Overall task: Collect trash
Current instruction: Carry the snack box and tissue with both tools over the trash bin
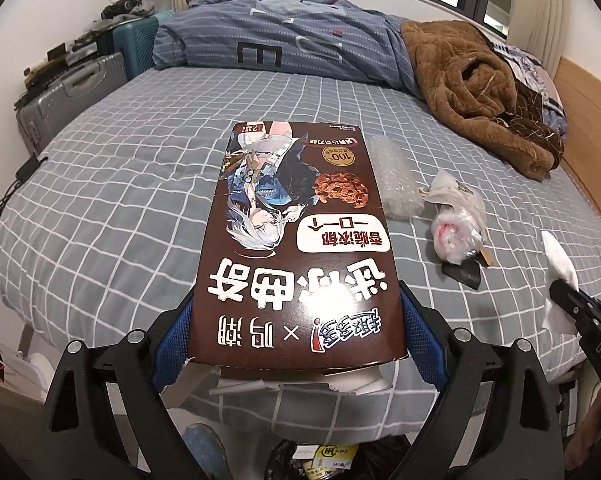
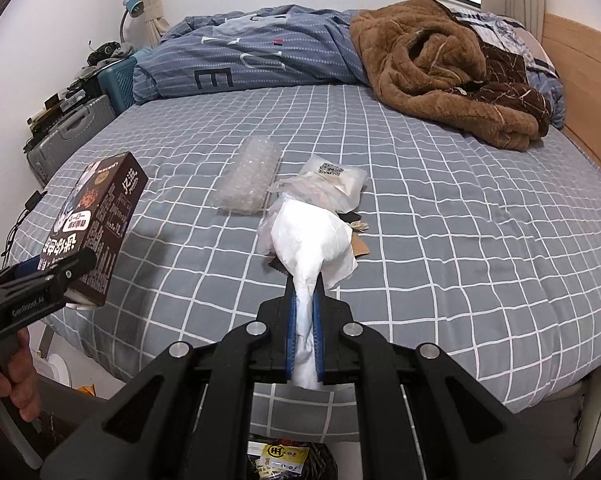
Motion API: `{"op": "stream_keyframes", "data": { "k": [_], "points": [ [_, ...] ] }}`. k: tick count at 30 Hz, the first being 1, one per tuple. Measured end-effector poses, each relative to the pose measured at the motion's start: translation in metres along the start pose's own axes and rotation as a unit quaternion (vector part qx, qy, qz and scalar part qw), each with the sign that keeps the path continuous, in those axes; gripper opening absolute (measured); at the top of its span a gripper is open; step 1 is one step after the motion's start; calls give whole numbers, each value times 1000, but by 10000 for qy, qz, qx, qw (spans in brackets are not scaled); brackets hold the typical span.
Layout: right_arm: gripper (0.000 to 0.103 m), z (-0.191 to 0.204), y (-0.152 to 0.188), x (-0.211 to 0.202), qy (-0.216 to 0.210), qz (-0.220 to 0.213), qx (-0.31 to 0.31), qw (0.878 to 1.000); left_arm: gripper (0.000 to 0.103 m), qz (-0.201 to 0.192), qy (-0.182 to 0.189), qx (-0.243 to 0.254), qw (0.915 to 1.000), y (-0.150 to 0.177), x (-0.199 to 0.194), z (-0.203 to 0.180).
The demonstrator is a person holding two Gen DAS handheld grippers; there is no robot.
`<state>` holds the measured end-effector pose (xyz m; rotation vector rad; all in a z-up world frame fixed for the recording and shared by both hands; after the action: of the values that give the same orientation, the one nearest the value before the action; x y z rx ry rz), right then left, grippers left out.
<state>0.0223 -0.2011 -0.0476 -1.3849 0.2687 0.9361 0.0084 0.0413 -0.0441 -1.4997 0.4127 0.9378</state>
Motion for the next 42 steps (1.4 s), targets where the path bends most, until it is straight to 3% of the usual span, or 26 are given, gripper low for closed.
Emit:
{"op": "stream_keyframes", "data": {
  "k": [23, 42],
  "points": [
    [7, 20, 16, -30, -88, -111, -61, 9999, 88, -23, 180, 53, 9998, 46, -43, 5],
    [7, 50, 60, -54, -206, 12, -88, 9997, 88, 53, 277, 10, 9996, 92, -71, 12]
  ]
}}
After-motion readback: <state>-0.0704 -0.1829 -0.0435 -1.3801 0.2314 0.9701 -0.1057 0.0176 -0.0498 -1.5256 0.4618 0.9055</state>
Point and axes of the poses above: each gripper's, at about its wrist camera, not at the fingertips, and x roughly the way its jaws point, z to its left, y to its underside, the point moved 3 cm from there along x, roughly the way its jaws point, and after that the axes turned 13 degrees about -y, right-handed, at the moved point
